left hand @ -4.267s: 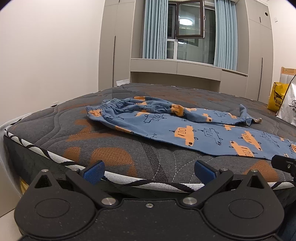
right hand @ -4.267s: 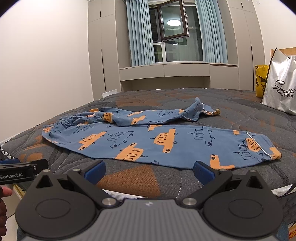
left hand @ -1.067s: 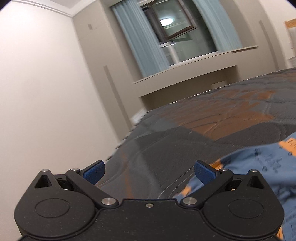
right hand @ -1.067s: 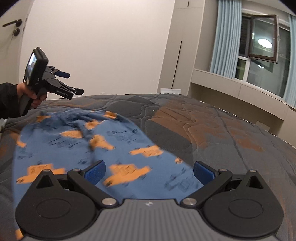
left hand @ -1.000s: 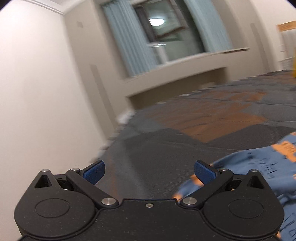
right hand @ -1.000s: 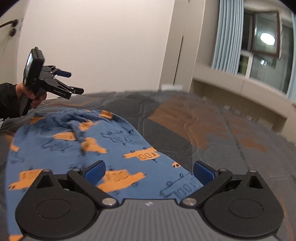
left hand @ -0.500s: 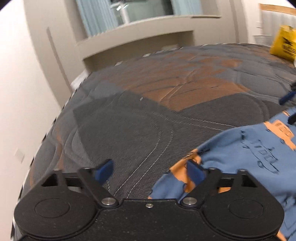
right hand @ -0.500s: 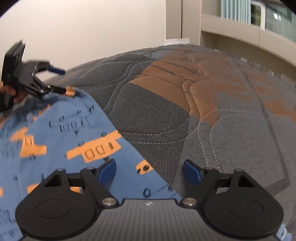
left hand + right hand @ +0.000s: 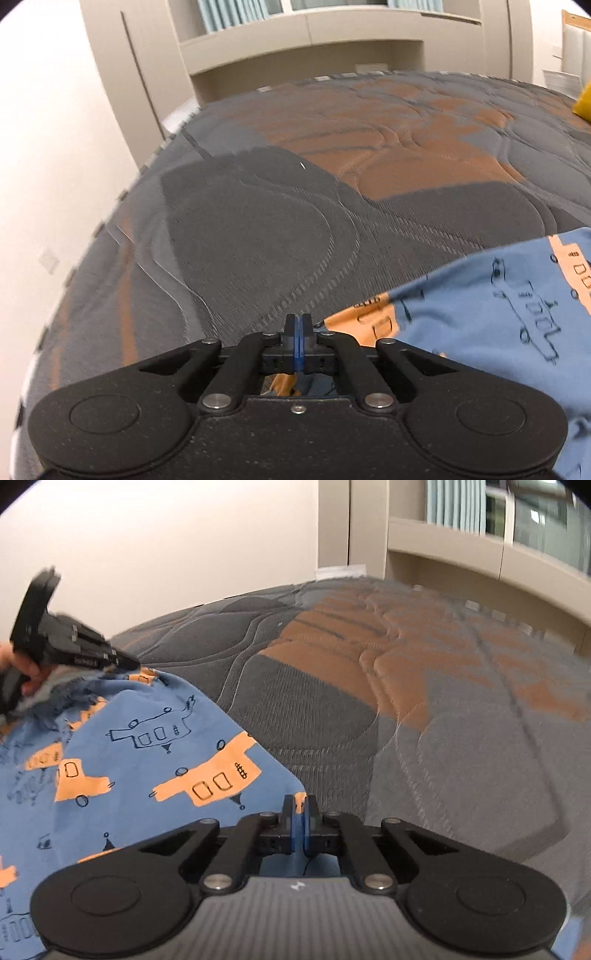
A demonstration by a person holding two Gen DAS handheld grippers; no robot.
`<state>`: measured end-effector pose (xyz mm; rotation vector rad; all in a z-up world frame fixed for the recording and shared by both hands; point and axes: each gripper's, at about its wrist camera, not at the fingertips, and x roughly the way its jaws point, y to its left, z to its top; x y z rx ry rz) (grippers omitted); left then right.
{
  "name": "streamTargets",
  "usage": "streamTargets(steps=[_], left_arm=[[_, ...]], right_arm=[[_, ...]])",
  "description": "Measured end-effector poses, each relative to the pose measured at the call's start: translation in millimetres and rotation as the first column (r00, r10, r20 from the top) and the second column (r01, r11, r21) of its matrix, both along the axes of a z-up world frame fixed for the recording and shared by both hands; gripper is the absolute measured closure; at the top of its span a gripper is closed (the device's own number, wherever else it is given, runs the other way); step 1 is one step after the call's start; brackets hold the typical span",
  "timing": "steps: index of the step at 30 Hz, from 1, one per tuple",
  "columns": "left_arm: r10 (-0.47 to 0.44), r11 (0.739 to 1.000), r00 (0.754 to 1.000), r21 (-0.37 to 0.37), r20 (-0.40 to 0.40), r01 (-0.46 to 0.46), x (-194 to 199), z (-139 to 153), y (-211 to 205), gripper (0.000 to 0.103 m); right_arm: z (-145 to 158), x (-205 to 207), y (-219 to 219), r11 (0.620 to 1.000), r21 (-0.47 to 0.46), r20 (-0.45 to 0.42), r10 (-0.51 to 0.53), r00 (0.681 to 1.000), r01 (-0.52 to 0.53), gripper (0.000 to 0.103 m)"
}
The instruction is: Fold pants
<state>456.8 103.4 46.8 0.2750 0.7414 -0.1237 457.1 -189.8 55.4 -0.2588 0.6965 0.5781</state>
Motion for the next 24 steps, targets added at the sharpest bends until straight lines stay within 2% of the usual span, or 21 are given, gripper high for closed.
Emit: streamTargets(steps=[6, 9, 12, 14, 16, 17, 18, 19, 21, 22, 23, 24], left_arm=[[0.054, 0.998, 0.994, -0.020, 0.098, -0.052, 6, 10, 6, 0.103], [0.081, 0.997, 0.993, -0.005, 0.086, -0.081, 19, 0, 8, 0.103], [0.110, 0.993, 0.994, 0.044, 0.020, -0.110, 31, -21, 8, 0.103], [0.100, 0.994, 0.995, 0.037, 0.026, -0.101, 29, -25, 11, 0.103], [0.087, 0.996, 0.995, 0.019, 0.040, -0.088, 25, -19, 16, 0.092], [0.073, 0.997, 0.997, 0.008, 0.033, -0.074, 25, -15, 19, 0.082], [0.060, 0.998, 0.998, 0.012, 0.028, -0.060, 24, -13, 21, 0.075], [0.045, 0.999, 0.999, 0.025, 0.027, -0.046, 23, -11, 21, 0.071], [0.025, 0.999, 0.999, 0.048, 0.034, -0.026, 21, -7, 23, 0.052], [0.016, 0.999, 0.999, 0.048, 0.036, -0.017, 19, -6, 24, 0.047], [0.008, 0.999, 0.999, 0.044, 0.041, -0.010, 18, -4, 25, 0.039], [-0.001, 0.999, 0.999, 0.039, 0.043, 0.000, 19, -3, 27, 0.036]], right_arm=[[24, 9, 12, 0.997, -0.036, 0.139, -0.063, 0.988, 0.069, 0.099], [22, 27, 16, 0.996, -0.012, 0.127, -0.085, 0.988, 0.087, 0.099], [2, 45, 29, 0.994, -0.052, 0.087, -0.087, 0.992, 0.091, 0.099], [-11, 52, 38, 0.992, -0.085, 0.055, -0.088, 0.995, 0.093, 0.099], [-17, 53, 39, 0.992, -0.088, 0.050, -0.087, 0.995, 0.091, 0.098], [-16, 52, 37, 0.993, -0.079, 0.049, -0.086, 0.995, 0.090, 0.096], [-14, 52, 33, 0.994, -0.062, 0.044, -0.087, 0.995, 0.090, 0.090], [-13, 52, 31, 0.995, -0.048, 0.037, -0.086, 0.996, 0.088, 0.088], [-9, 51, 25, 0.995, -0.031, 0.038, -0.090, 0.995, 0.092, 0.074], [-8, 51, 24, 0.995, -0.021, 0.039, -0.094, 0.995, 0.095, 0.068], [-7, 52, 21, 0.995, -0.003, 0.032, -0.098, 0.995, 0.098, 0.056], [-7, 54, 19, 0.995, 0.018, 0.017, -0.102, 0.995, 0.101, 0.048]])
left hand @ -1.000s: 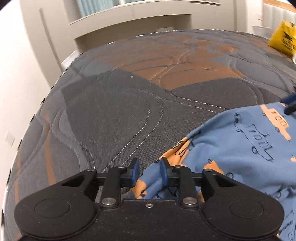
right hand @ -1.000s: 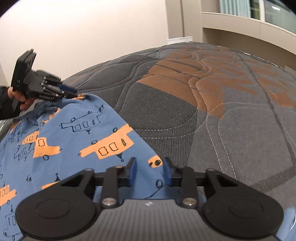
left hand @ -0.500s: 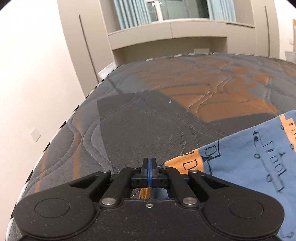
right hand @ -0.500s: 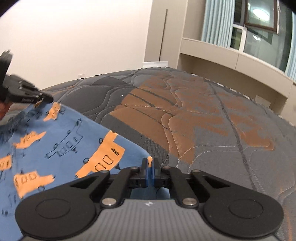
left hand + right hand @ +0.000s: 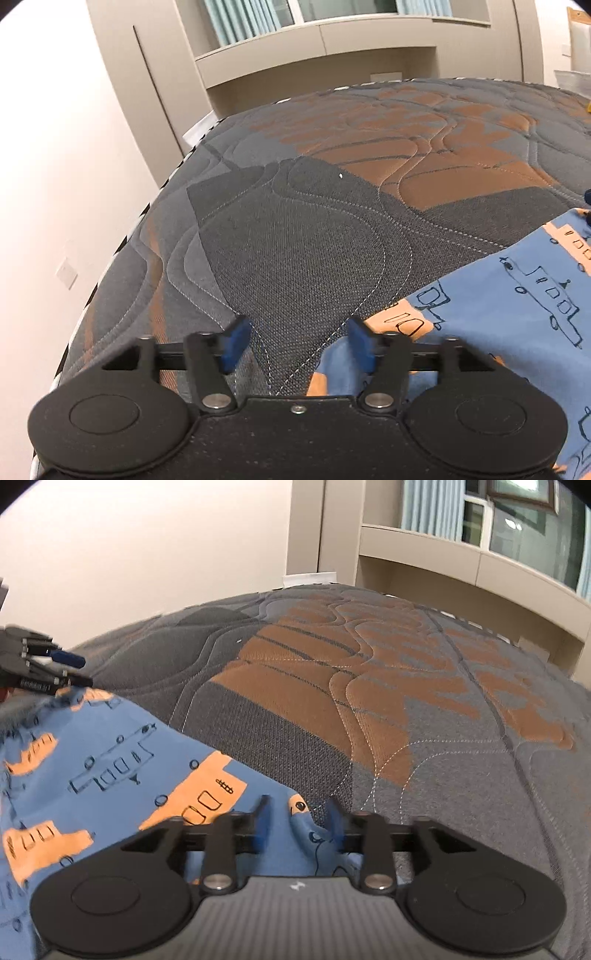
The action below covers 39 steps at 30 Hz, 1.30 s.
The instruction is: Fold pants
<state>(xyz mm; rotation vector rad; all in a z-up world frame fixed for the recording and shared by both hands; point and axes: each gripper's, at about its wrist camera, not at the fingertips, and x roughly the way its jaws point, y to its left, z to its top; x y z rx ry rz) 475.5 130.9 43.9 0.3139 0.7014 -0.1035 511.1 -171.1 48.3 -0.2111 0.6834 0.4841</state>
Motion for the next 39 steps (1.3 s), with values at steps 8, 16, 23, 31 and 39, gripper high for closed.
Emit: streamTargets(steps=[8, 16, 23, 31, 39], left_arm=[[-0.033, 0.987, 0.989, -0.162, -0.146, 0.009, 21, -8, 11, 0.092], [0.007, 0.988, 0.997, -0.151, -0.073, -0.018, -5, 4, -2, 0.103], [-0.035, 0.989, 0.977, -0.135, 0.209, 0.065, -92, 37, -6, 0.103], [-0.140, 0.972, 0.924, -0.127, 0.355, 0.196, -198, 49, 7, 0.103], [-0.217, 0.961, 0.917, -0.089, 0.335, 0.260, -279, 9, 3, 0.103]], right_arm=[[-16, 24, -18, 0.982, 0.167, -0.133, -0.066, 0.989, 0.087, 0.056], [1, -4, -12, 0.981, 0.163, -0.088, -0.087, 0.992, 0.101, 0.099], [53, -99, -10, 0.985, 0.164, 0.127, -0.072, 0.989, 0.051, 0.099], [78, -236, 8, 0.998, 0.051, 0.323, 0.003, 0.946, -0.021, 0.099], [32, -336, 53, 0.967, -0.253, 0.384, 0.139, 0.913, -0.041, 0.099]])
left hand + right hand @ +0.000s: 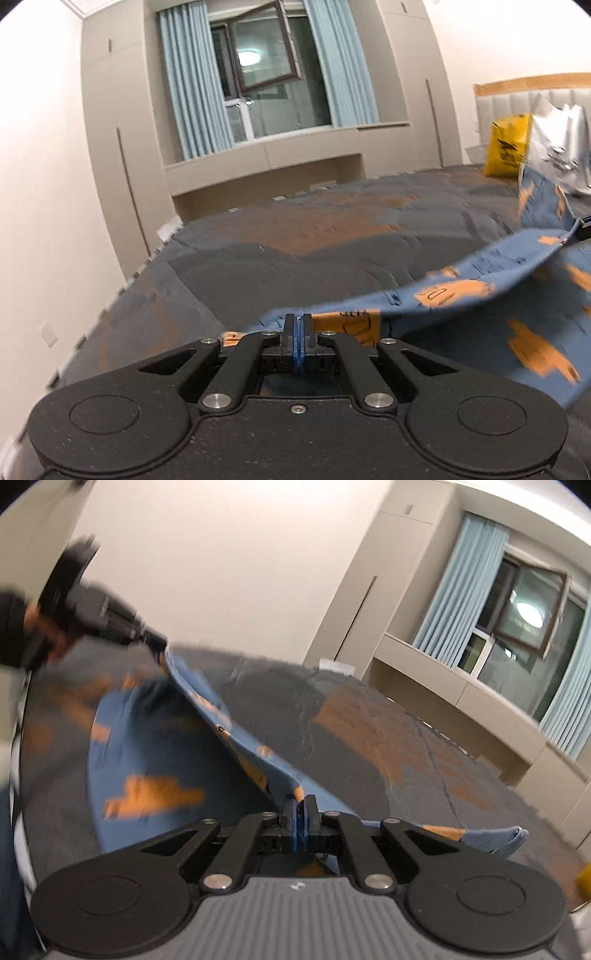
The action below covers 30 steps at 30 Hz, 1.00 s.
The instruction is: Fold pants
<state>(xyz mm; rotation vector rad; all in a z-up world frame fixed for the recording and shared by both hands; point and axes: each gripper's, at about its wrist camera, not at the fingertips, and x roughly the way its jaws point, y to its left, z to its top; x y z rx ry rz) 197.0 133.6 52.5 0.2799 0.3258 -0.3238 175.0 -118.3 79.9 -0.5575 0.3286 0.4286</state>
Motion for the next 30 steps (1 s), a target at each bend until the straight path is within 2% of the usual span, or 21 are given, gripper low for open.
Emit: streamTargets(steps=[3, 6, 10, 16, 20, 26, 30], left_arm=[[-0.002, 1.000, 1.000, 0.015, -0.018, 0.003, -12, -20, -2, 0.103], [0.025, 1.000, 0.999, 0.017, -0.038, -0.025, -18, -34, -1, 0.103], [0.035, 0.999, 0.999, 0.016, -0.024, -0.035, -23, -30, 4, 0.103], [0.035, 0.992, 0.999, 0.123, 0.012, -0.037, -24, -17, -3, 0.103], [0.032, 0.989, 0.998, 0.141, 0.045, -0.038, -30, -10, 1, 0.103], [0.054, 0.984, 0.998, 0.175, -0.044, -0.045, -30, -27, 6, 0.103], [0.073, 0.981, 0.995, 0.183, -0.071, -0.059, -28, -32, 3, 0.103]], right_arm=[[-20, -13, 13, 0.999, -0.032, 0.009, -0.021, 1.000, 0.021, 0.099], [-40, -16, 21, 0.999, -0.010, 0.014, -0.053, 0.998, 0.054, 0.099], [-58, -11, 24, 0.991, 0.082, -0.026, -0.106, 0.994, 0.108, 0.099], [-57, -19, 14, 0.986, 0.118, -0.026, -0.116, 0.993, 0.119, 0.100], [-50, -43, 8, 0.992, 0.092, -0.002, -0.085, 0.996, 0.084, 0.100], [-52, -62, 20, 1.000, 0.013, -0.014, -0.028, 1.000, 0.028, 0.100], [-60, -61, 22, 1.000, -0.016, -0.036, -0.024, 0.999, 0.023, 0.100]])
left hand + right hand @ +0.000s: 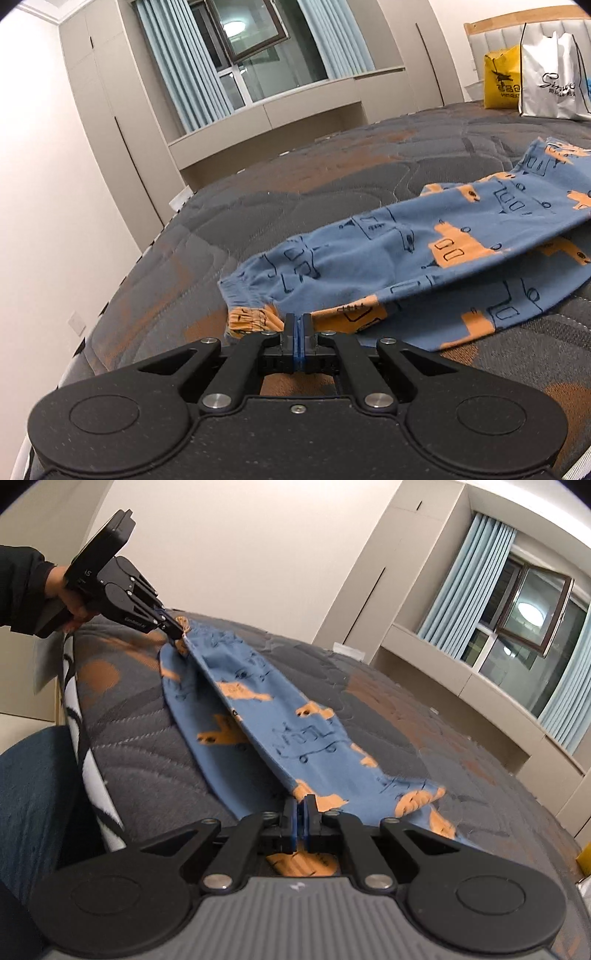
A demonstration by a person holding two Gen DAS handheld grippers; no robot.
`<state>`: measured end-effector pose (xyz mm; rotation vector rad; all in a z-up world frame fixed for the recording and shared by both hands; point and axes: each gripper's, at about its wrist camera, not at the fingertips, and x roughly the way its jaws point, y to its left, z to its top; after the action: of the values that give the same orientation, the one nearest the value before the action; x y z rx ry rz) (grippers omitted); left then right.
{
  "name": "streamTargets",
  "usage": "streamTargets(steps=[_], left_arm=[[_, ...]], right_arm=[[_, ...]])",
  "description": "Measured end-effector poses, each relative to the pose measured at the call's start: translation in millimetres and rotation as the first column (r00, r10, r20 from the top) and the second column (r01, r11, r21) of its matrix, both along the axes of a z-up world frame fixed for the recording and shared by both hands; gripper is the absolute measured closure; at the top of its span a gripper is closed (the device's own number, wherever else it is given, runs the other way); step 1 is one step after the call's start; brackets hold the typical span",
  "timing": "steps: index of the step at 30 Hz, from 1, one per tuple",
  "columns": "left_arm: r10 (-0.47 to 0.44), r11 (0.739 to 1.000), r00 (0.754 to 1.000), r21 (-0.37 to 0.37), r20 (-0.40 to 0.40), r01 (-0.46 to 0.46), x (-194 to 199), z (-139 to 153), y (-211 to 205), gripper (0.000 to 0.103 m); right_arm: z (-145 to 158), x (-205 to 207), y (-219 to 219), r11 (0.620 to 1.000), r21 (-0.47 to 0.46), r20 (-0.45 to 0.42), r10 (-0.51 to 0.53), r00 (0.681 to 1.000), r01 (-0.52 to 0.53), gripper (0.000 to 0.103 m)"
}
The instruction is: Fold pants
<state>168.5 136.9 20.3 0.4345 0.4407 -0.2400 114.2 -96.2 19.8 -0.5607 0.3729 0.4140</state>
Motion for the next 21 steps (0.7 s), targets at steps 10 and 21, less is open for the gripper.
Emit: streamTargets(steps=[10, 21], left_arm=[[0.099, 0.989, 0.995, -0.110, -0.028, -0.102, -5, -3, 3, 0.100], [0.249, 0.929, 0.965, -0.264, -0.076, -0.261, -24, 1, -10, 0.047]], right_arm=[[-11, -6, -3, 0.999, 0.039, -0.018, -0.016, 1.000, 0.016, 0.100], [-9, -16, -13, 0.990, 0.140, -0.012, -0.029, 1.000, 0.031, 0.090]])
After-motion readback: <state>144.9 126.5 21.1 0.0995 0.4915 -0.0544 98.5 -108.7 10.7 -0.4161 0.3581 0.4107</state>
